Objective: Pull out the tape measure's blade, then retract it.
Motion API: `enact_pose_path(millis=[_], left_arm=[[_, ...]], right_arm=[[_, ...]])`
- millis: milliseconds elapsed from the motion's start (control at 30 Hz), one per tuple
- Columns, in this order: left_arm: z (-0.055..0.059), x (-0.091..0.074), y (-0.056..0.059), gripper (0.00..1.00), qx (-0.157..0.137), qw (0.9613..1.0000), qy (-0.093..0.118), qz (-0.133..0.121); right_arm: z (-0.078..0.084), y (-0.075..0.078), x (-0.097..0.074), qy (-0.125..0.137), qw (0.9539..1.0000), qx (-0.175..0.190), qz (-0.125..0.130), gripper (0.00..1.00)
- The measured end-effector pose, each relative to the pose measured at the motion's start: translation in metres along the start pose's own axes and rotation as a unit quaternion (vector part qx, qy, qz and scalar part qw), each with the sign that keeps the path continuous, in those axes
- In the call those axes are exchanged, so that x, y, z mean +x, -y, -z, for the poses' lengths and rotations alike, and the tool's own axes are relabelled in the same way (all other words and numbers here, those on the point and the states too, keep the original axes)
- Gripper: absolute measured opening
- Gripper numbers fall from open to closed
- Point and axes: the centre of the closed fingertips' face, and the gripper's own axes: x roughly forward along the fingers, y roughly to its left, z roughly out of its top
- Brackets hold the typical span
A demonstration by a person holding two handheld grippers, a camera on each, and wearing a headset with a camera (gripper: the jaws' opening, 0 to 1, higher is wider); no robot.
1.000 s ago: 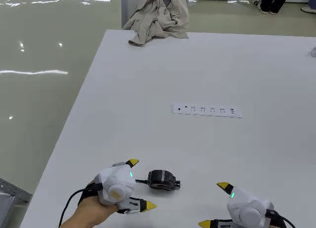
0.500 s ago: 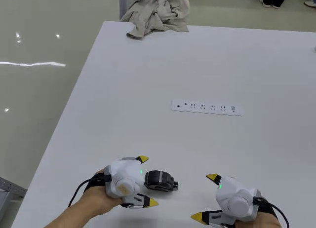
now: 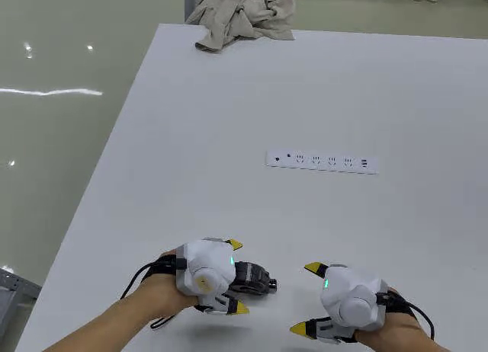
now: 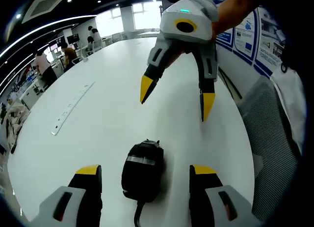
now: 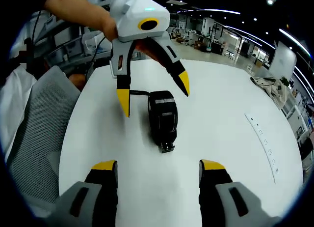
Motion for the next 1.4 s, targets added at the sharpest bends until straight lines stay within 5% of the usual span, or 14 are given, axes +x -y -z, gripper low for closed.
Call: enact_pose_path(millis=[1400], left_arm=[[0.009, 0.028, 0.001, 0.49, 0.056, 0.997, -0.026, 0.046]], right_arm=[[0.007, 0.015, 0.06, -0.017, 0.9968, -0.048, -0.062, 0.5]])
